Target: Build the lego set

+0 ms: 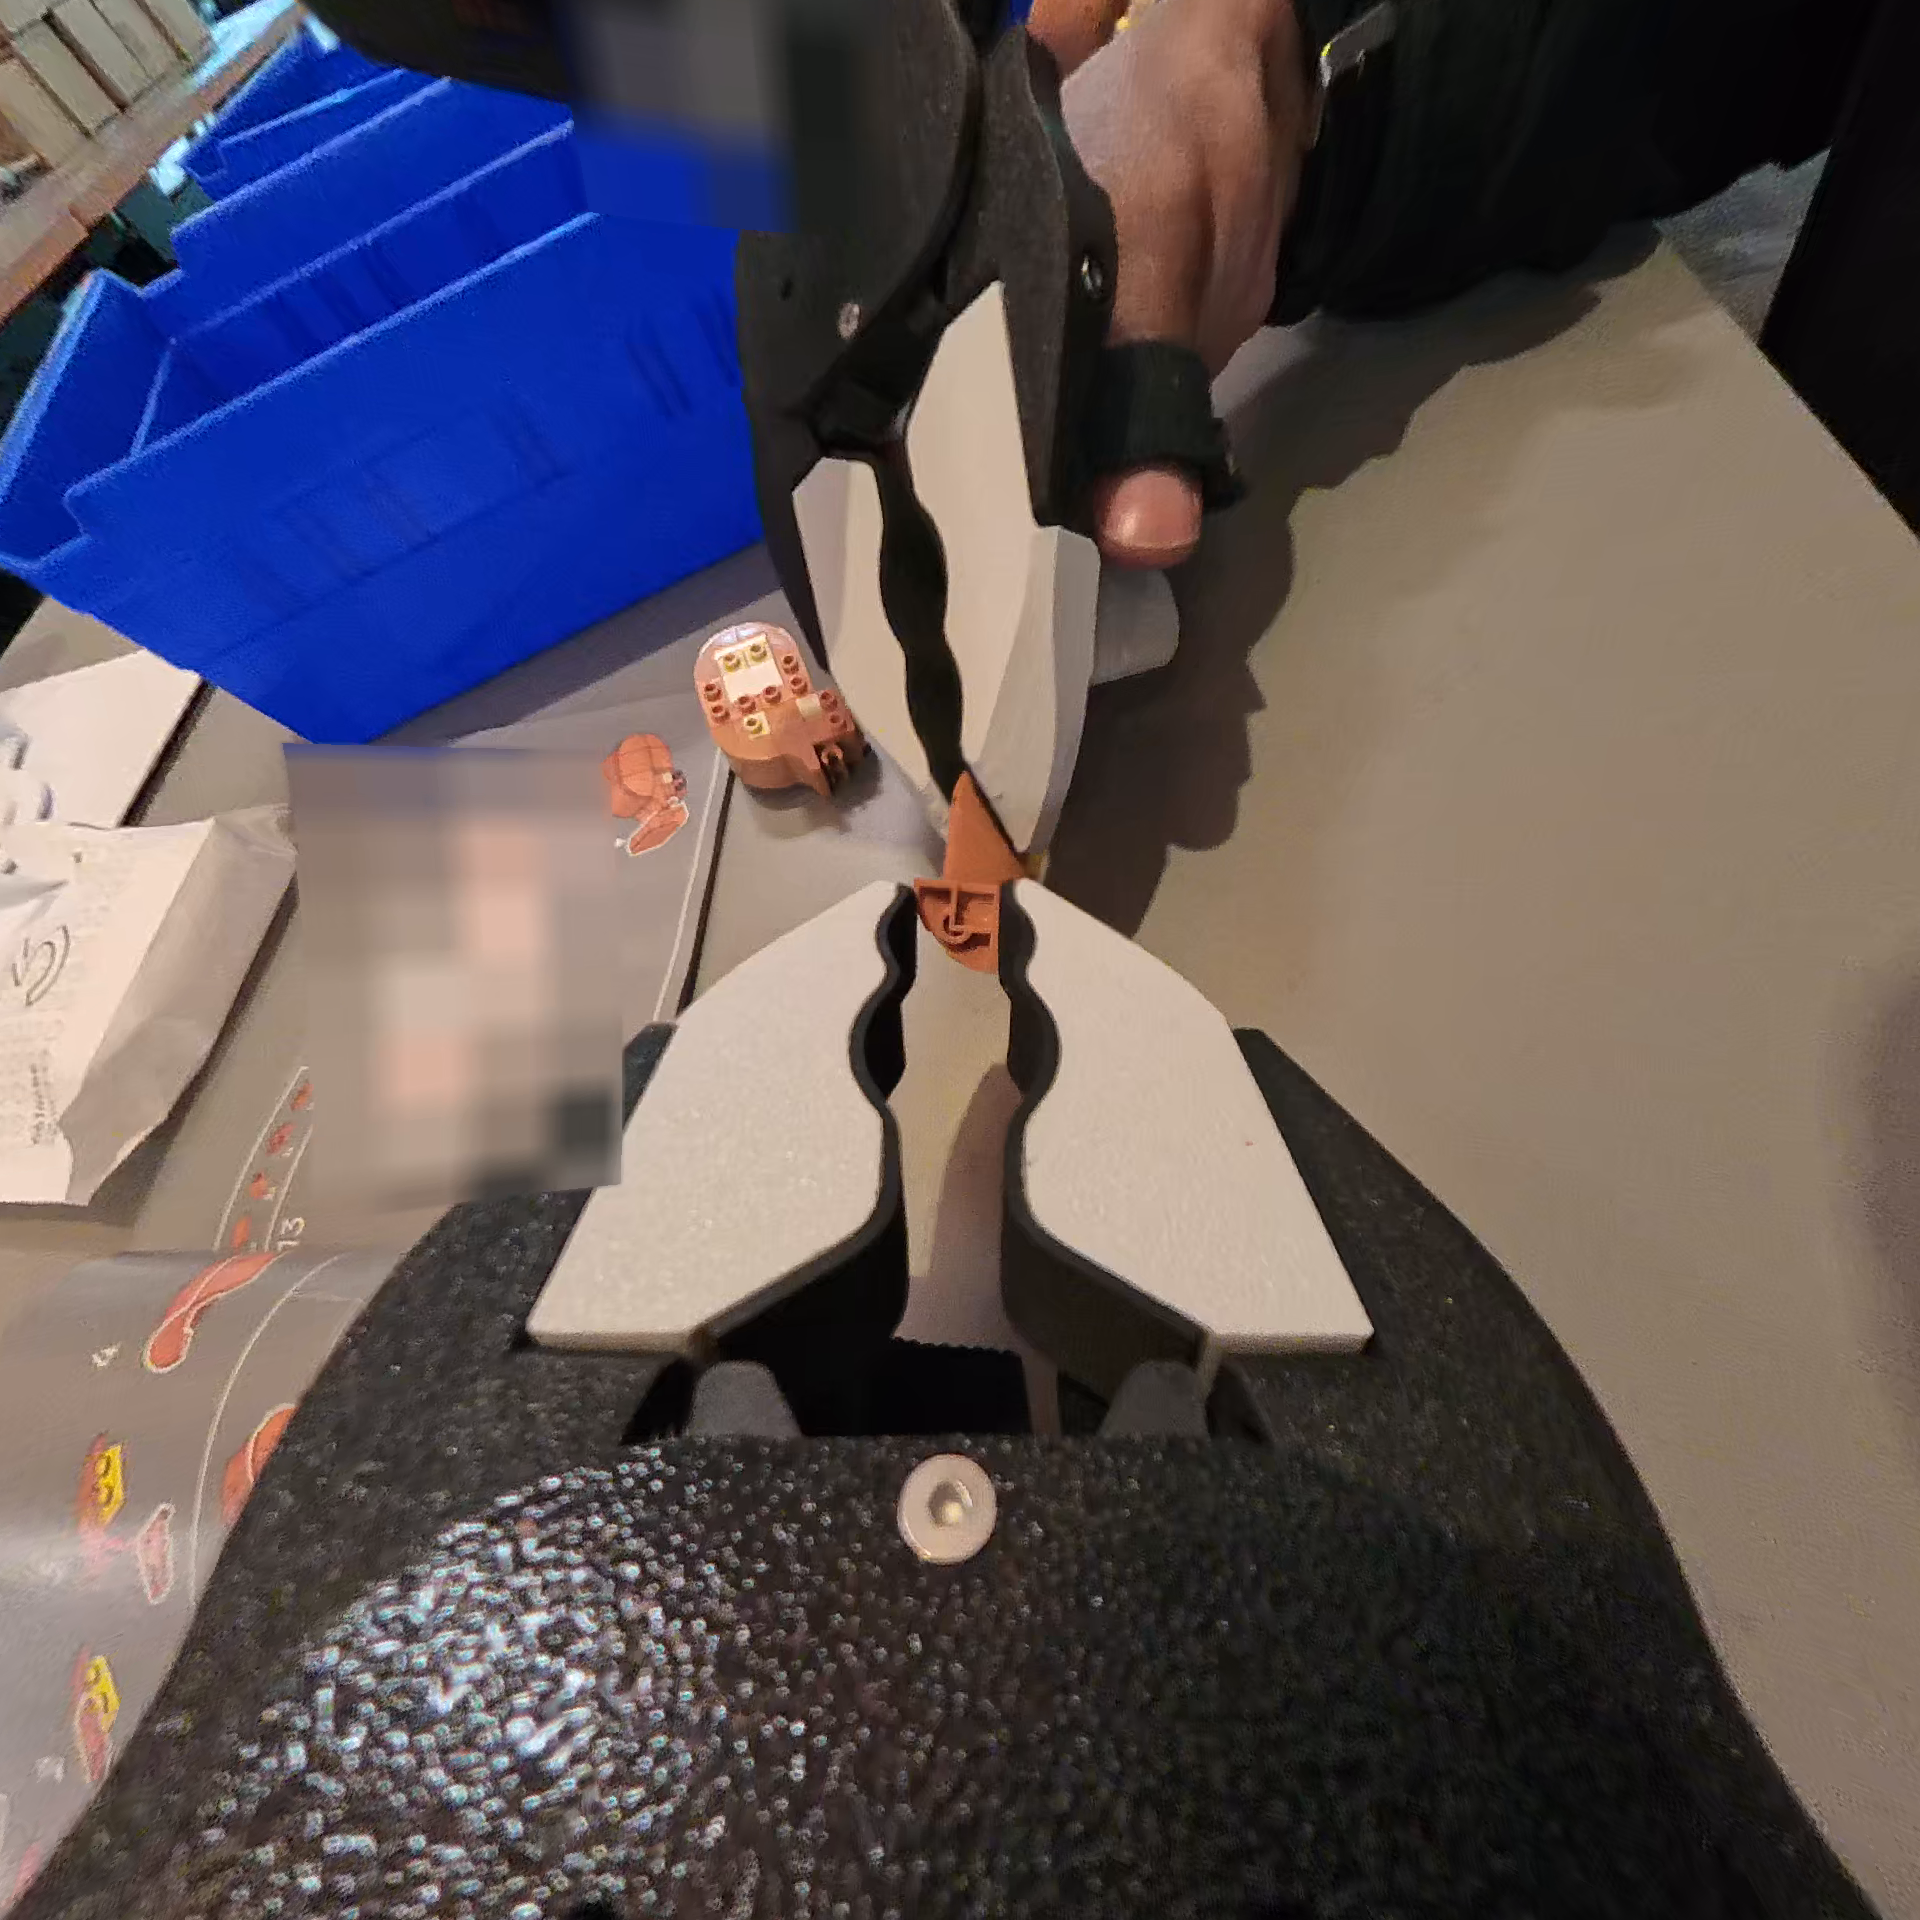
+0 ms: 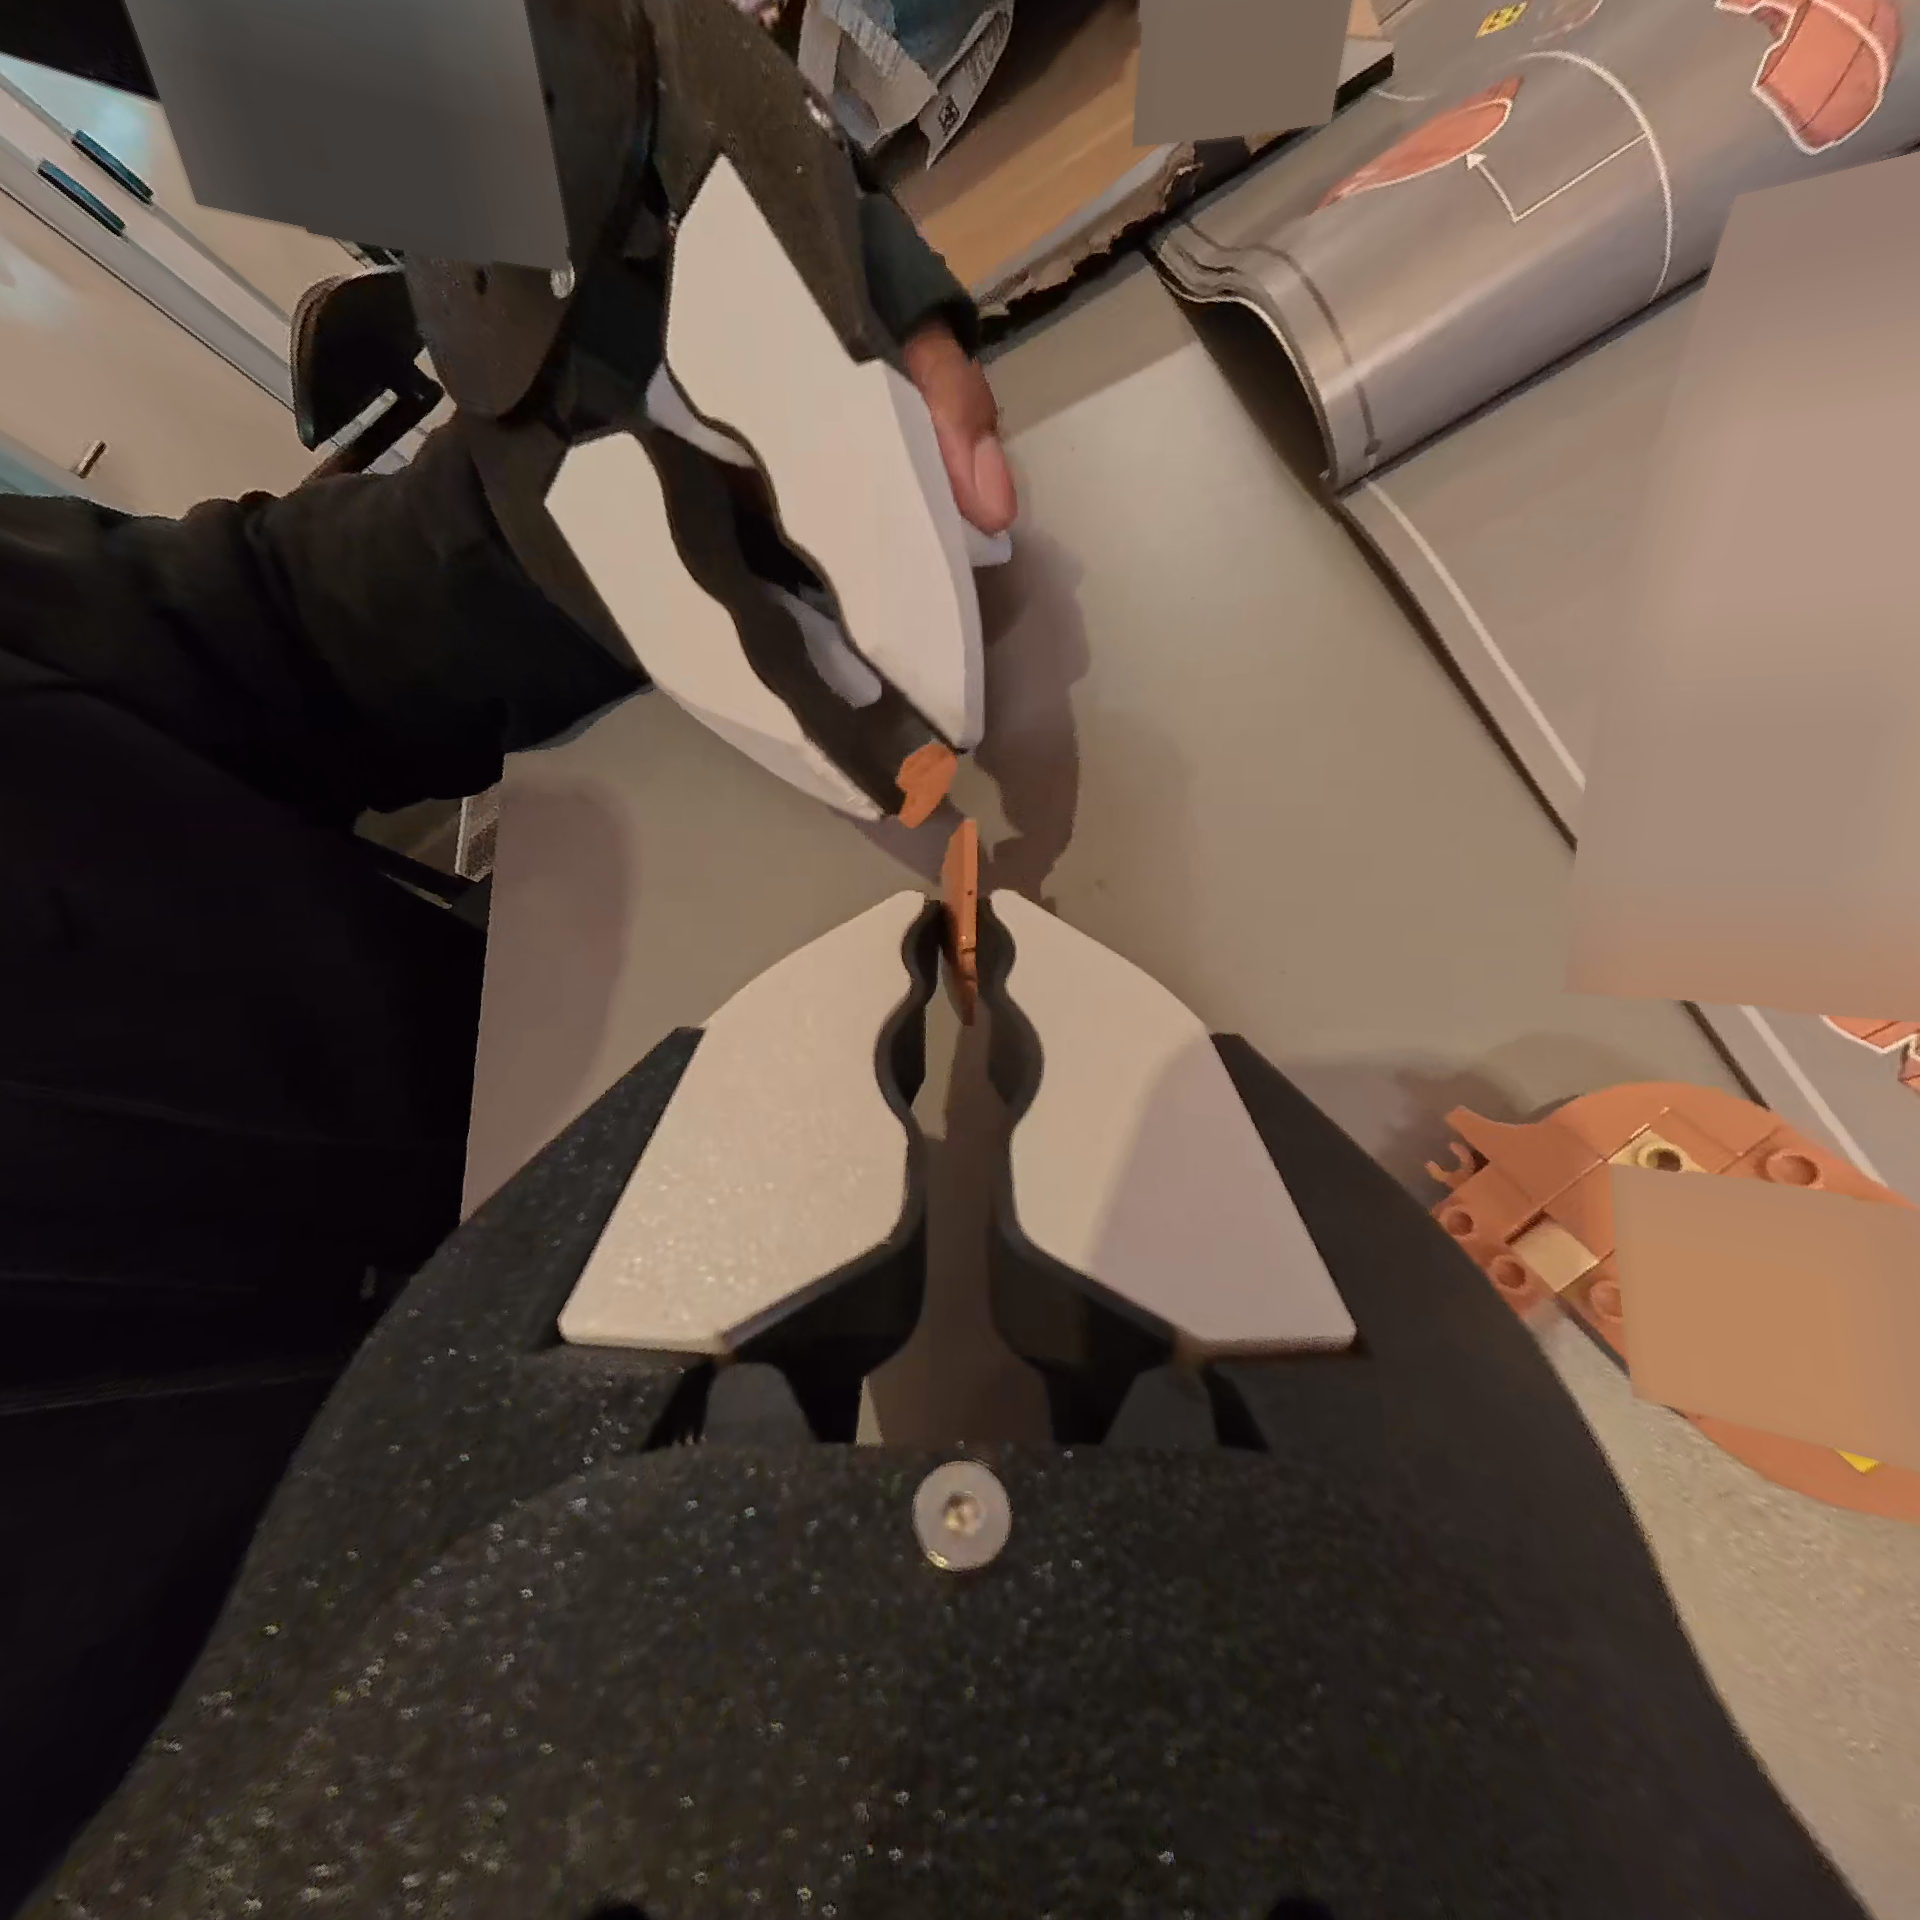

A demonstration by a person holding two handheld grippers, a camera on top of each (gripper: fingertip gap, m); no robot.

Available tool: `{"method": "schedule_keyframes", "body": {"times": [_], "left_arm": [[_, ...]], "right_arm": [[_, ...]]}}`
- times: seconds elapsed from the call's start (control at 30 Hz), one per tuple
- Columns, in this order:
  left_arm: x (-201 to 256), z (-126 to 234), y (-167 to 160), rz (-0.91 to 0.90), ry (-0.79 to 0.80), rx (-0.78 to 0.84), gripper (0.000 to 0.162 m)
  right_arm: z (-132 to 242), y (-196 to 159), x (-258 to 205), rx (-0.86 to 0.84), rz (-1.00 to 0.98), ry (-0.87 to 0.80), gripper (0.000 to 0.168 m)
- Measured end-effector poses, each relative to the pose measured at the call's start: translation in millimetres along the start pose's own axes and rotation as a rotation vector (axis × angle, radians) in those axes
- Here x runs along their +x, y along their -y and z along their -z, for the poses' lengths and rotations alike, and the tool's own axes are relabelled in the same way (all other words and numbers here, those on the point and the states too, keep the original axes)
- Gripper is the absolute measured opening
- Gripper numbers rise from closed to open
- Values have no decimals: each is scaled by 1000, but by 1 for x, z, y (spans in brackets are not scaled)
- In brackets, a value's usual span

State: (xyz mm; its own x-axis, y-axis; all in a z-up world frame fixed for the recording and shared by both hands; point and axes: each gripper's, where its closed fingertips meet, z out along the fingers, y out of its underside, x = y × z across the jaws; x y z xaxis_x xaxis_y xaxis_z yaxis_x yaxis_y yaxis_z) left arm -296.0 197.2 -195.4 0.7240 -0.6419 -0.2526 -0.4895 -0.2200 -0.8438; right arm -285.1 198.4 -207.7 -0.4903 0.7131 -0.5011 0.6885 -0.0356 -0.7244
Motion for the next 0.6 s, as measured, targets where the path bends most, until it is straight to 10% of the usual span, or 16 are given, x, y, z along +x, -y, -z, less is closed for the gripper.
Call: {"method": "schedule_keyframes", "body": {"times": [0.6], "left_arm": [[-1, -10, -3, -30, 62, -23, 19]], "right_arm": [[4, 10, 1, 60, 25, -19, 6]]}}
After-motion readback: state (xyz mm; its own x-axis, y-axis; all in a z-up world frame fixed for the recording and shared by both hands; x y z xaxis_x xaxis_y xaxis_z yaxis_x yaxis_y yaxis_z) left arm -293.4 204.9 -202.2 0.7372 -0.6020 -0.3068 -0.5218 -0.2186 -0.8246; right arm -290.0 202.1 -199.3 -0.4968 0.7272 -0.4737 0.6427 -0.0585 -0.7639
